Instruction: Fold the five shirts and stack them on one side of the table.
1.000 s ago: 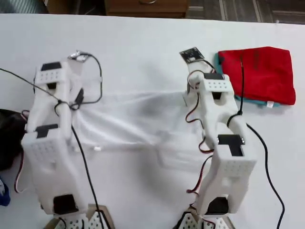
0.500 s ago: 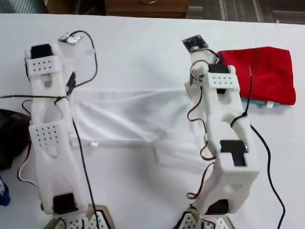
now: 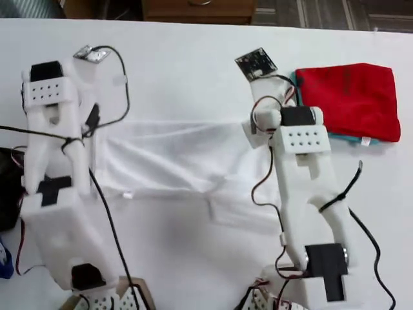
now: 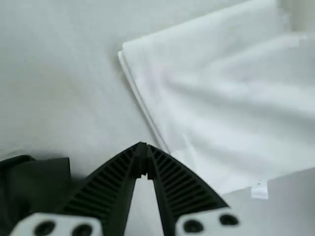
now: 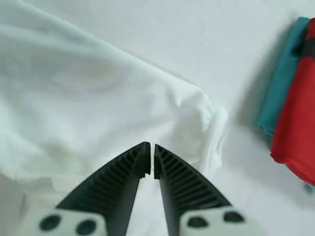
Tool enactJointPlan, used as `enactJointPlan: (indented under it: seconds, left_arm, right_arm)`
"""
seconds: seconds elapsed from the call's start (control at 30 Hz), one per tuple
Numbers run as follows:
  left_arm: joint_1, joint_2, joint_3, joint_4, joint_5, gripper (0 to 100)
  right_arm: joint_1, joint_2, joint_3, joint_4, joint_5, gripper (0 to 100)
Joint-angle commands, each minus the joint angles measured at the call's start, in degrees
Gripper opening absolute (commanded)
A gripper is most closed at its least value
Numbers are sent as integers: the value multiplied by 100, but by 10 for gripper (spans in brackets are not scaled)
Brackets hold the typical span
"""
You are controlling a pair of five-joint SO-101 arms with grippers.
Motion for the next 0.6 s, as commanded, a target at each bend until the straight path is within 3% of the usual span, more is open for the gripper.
enactJointPlan:
  seconds: [0.0,0.27,0.57]
  left_arm:
    - [211,-1248,1754,-782,-44,28]
    - [343,-3174,5587,-3130,-44,28]
    - [316,-3244,6703,-3938,-35,28]
  right_arm:
    - [-40,-549,343,31,-53,20]
    - [-40,-919,1125,-22,-35,20]
    - [-259,-919,2092,-857,-44,20]
